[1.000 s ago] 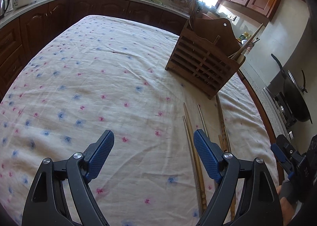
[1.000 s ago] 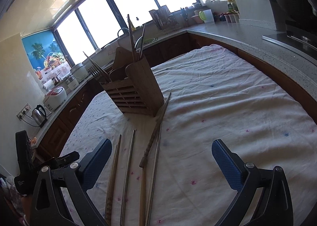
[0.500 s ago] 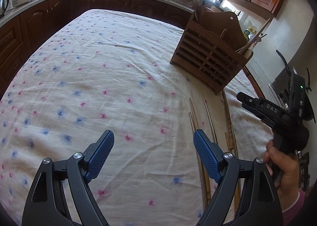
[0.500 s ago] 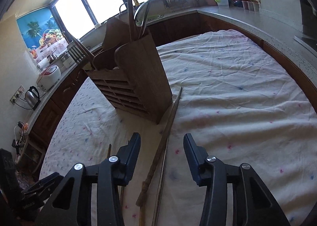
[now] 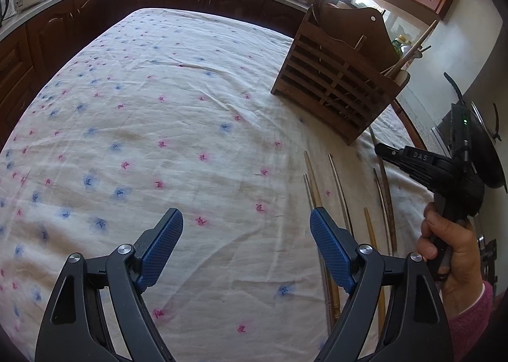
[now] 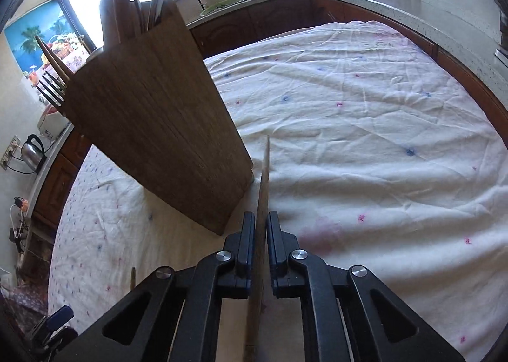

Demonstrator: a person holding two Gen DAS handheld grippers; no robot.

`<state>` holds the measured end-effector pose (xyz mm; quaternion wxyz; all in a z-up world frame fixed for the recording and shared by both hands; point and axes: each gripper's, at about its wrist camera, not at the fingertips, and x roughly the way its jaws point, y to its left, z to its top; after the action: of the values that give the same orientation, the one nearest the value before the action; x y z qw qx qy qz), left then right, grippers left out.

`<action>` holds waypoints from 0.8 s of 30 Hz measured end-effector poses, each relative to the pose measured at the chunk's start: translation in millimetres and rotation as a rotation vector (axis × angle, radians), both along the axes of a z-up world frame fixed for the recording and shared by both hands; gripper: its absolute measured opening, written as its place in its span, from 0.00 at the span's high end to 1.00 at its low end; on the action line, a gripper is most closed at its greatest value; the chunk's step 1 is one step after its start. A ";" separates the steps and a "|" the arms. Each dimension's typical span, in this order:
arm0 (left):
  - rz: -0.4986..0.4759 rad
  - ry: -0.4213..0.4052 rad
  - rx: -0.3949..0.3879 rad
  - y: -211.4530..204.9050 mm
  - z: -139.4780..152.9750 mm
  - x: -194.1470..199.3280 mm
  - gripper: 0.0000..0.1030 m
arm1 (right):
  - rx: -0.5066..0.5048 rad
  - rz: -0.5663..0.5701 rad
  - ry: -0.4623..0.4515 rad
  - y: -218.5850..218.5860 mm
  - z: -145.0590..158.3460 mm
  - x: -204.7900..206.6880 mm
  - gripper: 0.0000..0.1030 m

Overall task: Organize utensils
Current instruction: 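Grasp a bamboo chopstick with the right gripper while the left gripper grasps another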

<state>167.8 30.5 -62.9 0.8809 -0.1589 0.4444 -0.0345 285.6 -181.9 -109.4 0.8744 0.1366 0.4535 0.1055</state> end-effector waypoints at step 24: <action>-0.209 0.077 0.148 -75.7 -13.6 86.8 0.52 | -0.041 -0.011 -0.009 -43.8 2.7 -84.5 0.75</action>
<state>254.5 -45.2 -76.5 0.8643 -0.0475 0.4932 -0.0869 201.1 -225.7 -106.7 0.8795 0.1204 0.4511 0.0920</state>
